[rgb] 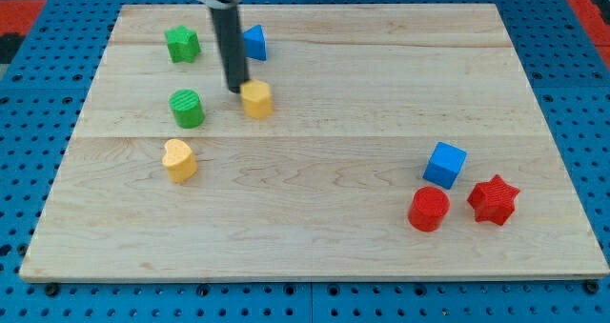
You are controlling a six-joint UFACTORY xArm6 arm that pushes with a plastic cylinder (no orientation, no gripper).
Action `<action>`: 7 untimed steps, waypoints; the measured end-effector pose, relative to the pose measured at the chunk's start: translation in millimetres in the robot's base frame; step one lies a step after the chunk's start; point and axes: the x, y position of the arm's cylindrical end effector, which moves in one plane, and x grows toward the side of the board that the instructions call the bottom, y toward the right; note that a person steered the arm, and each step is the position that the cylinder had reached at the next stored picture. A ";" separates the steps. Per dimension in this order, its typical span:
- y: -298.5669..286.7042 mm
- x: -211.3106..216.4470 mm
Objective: Push the yellow hexagon into the blue cube
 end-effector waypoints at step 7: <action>135.3 131.5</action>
